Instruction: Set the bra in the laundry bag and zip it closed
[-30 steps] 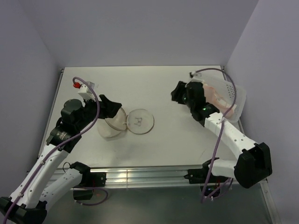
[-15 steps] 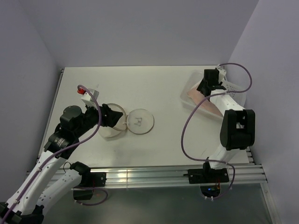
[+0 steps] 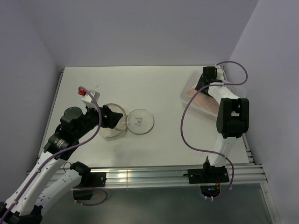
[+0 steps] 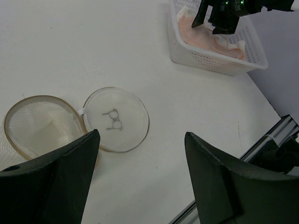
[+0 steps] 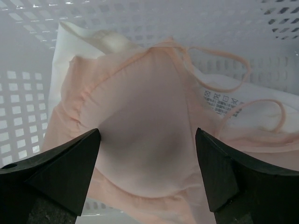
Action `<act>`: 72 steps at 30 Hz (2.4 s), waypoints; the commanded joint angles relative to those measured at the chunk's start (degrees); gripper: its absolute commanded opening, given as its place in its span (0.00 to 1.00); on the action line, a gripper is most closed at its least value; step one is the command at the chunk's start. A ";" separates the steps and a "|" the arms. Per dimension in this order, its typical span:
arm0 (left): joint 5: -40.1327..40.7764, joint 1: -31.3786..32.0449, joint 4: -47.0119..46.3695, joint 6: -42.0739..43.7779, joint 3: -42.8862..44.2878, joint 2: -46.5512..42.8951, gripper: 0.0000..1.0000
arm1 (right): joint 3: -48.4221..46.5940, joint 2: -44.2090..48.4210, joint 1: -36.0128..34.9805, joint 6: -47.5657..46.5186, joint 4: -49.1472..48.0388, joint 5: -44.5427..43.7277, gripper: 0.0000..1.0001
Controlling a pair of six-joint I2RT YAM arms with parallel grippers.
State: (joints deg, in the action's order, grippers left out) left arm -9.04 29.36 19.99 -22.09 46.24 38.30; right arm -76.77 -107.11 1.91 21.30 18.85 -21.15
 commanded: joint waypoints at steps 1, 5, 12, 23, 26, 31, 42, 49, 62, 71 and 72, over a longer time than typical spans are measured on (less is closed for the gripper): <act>1.04 0.17 -0.83 1.08 0.08 0.54 0.80 | -3.73 -2.40 0.29 -1.61 1.63 1.89 0.89; 1.30 -0.10 -0.83 1.08 0.08 0.98 0.80 | -5.05 -4.06 0.46 -2.05 0.13 5.33 0.88; 0.51 -1.24 -1.18 1.08 -0.10 1.60 0.80 | -6.20 -4.52 1.95 -2.58 -2.23 8.23 0.46; -0.98 -1.77 -1.62 0.99 -0.18 1.77 0.80 | 7.07 12.69 1.34 1.02 -7.25 5.68 0.42; -2.03 -1.85 -1.71 0.99 -0.10 2.30 0.80 | 9.97 16.83 1.08 1.81 -8.39 6.03 0.43; -4.40 -2.29 -1.79 0.82 -0.10 3.44 0.80 | 12.70 20.97 0.99 2.69 -10.85 8.14 0.43; -17.93 -3.26 -8.73 -6.21 -0.01 8.19 0.81 | 17.53 33.10 1.08 6.82 -20.76 20.08 0.42; -21.90 -3.26 -14.09 -10.26 -0.19 8.37 0.82 | 18.50 40.92 0.81 8.84 -22.28 26.24 0.41; -28.49 -2.47 -21.75 -13.43 2.27 10.65 0.83 | 19.82 47.78 -14.28 11.83 -25.35 43.02 0.40; -30.77 -2.56 -16.83 -8.94 6.76 10.21 0.85 | 25.00 42.43 -19.66 26.14 -46.85 69.97 0.37; -31.91 -2.47 -17.09 -9.20 6.67 10.04 0.85 | 25.09 40.86 -20.54 26.94 -48.28 71.49 0.37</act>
State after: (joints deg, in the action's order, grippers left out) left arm -37.52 26.65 2.90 -33.32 50.35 49.34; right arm -52.58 -63.57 -17.06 41.82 -17.39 38.17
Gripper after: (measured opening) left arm 0.847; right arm 0.376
